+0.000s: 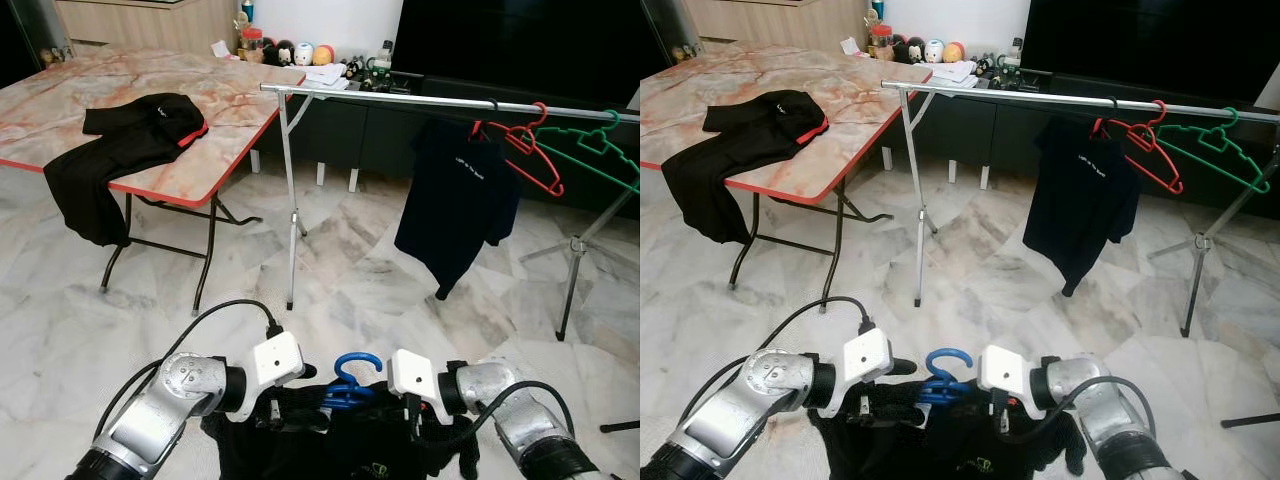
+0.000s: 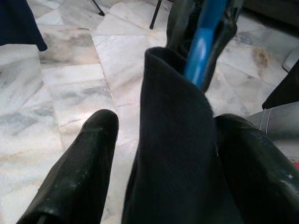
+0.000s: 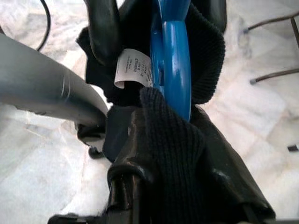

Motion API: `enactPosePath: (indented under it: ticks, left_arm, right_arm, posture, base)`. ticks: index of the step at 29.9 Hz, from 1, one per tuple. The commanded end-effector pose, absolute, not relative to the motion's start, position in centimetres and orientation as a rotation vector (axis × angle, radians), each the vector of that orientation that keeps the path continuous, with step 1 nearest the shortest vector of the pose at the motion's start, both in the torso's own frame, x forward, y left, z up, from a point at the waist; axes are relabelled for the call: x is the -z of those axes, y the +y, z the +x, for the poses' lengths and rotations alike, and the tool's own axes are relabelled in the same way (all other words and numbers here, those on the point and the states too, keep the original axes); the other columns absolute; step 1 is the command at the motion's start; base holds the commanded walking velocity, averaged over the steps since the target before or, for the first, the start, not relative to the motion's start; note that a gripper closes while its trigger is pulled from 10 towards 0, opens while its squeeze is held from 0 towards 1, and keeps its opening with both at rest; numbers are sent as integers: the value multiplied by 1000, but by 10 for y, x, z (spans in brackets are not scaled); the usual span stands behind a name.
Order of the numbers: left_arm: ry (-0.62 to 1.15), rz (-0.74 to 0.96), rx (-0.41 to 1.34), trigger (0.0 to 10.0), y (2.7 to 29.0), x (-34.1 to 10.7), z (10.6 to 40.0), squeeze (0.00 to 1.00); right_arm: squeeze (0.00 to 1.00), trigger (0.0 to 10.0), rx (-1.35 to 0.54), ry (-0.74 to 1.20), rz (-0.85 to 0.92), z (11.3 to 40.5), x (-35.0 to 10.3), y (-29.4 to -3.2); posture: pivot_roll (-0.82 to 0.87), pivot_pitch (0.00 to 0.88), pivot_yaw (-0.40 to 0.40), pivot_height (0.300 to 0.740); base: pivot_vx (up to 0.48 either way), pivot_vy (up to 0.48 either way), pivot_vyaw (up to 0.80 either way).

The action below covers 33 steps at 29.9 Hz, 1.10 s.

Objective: Hang hanger

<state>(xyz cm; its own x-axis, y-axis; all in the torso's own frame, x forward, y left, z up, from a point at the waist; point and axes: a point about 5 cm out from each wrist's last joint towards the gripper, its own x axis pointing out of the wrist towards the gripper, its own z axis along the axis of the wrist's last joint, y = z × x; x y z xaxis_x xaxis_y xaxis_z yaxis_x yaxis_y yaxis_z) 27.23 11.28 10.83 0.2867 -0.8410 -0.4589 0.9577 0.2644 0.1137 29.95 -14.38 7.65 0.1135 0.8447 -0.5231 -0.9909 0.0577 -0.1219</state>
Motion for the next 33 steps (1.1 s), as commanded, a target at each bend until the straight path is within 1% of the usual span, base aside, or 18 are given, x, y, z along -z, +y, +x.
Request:
enactPosePath:
  ticks: [1, 6, 7, 9, 10, 11, 18, 26, 33]
  left_arm:
    - [336, 412, 1242, 10000, 112, -109, 275, 0]
    - [330, 391, 1230, 10000, 111, -110, 276, 0]
    - [329, 386, 1230, 7255, 110, -110, 276, 0]
    - [329, 386, 1233, 7255, 109, -110, 276, 0]
    - [329, 386, 1233, 4549, 109, -110, 276, 0]
    - [331, 385, 1230, 0, 108, -110, 277, 0]
    - [366, 410, 1253, 0, 108, -108, 275, 0]
    - [395, 388, 1269, 0, 105, -106, 272, 0]
    - [420, 402, 1284, 0, 105, -106, 272, 0]
  right_arm:
    - [0, 0, -1449, 300, -500, 301, -86, -139]
    - [0, 0, -1470, 287, -491, 302, -89, -132]
    - [0, 0, -1470, 281, -491, 304, -90, -130]
    - [0, 0, -1470, 280, -491, 304, -91, -130]
    - [0, 0, -1472, 278, -492, 304, -92, -129]
    - [0, 0, -1472, 276, -493, 304, -93, -128]
    - [0, 0, -1453, 263, -492, 309, -97, -125]
    - [0, 0, -1441, 262, -495, 311, -97, -123]
    - [0, 0, -1439, 260, -493, 311, -98, -123]
  posture:
    - [108, 70, -31, 740]
    - [107, 70, -33, 740]
    - [110, 71, -33, 740]
    - [110, 71, -33, 740]
    - [109, 71, -32, 740]
    - [109, 71, -32, 740]
    - [109, 72, -31, 740]
    - [111, 72, -31, 740]
    - [112, 72, -28, 740]
  base:
    - [0, 0, 0]
    - [0, 0, 0]
    - [0, 0, 0]
    - [0, 0, 0]
    - [0, 0, 0]
    - [0, 0, 0]
    - [0, 0, 0]
    - [0, 0, 0]
    - [0, 0, 0]
